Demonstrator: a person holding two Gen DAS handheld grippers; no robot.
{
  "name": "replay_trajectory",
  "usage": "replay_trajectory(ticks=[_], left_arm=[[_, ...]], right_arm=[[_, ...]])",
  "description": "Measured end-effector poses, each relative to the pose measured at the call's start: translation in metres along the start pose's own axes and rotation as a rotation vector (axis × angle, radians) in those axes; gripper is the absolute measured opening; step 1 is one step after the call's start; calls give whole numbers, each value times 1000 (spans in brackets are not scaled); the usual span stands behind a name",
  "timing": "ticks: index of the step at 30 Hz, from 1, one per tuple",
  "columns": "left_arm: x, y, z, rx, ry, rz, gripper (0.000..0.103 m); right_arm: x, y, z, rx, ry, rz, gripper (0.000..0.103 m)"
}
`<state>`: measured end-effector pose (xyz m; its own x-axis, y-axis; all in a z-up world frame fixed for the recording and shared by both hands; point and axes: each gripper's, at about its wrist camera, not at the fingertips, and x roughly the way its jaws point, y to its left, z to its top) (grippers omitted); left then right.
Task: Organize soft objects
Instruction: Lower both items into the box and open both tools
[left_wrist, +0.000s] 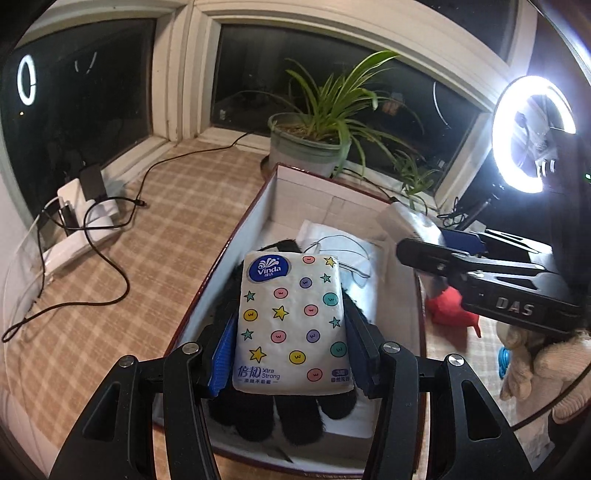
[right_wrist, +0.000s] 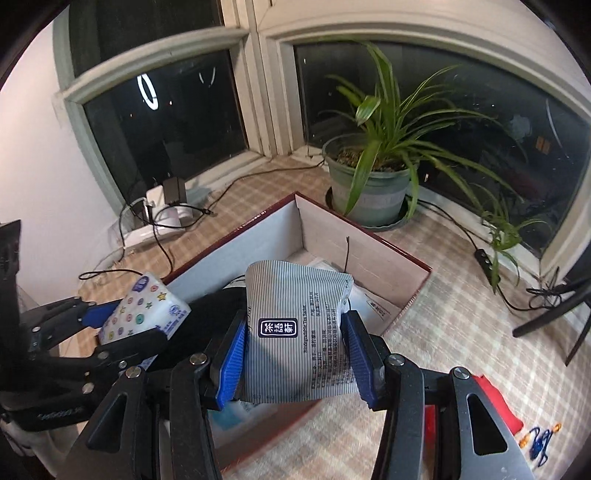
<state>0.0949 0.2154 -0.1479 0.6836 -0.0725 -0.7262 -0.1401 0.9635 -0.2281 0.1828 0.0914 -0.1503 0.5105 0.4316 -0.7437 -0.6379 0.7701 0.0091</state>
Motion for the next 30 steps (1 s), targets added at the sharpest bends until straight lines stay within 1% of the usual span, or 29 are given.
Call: replay_trajectory(ticks=[5, 11, 13, 14, 15, 16, 17, 19, 21, 30], left_arm=[[11, 0, 4, 2, 20, 3, 51], [19, 1, 8, 3, 34, 3, 52], [21, 1, 9, 5, 35, -2, 53], [22, 0, 9, 6, 38, 1, 54], [22, 0, 9, 7, 39, 2, 57], [22, 1, 10, 5, 37, 2, 62], [22, 1, 10, 4, 35, 0, 64], [21, 2, 11, 2, 32, -5, 65], [21, 2, 12, -1, 29, -3, 65], [17, 5, 13, -12, 18, -8, 65]], right_arm=[[24, -5, 9, 6, 38, 13, 47], [35, -8, 14, 10, 47, 25, 53], [37, -8, 14, 10, 47, 27, 60], [37, -8, 14, 9, 46, 28, 61], [37, -9, 14, 9, 45, 29, 64], [38, -9, 15, 12, 45, 34, 66], [39, -10, 15, 17, 45, 42, 66], [39, -11, 16, 27, 44, 48, 73], [39, -13, 16, 39, 41, 53, 77], [32, -13, 17, 40, 28, 46, 78]])
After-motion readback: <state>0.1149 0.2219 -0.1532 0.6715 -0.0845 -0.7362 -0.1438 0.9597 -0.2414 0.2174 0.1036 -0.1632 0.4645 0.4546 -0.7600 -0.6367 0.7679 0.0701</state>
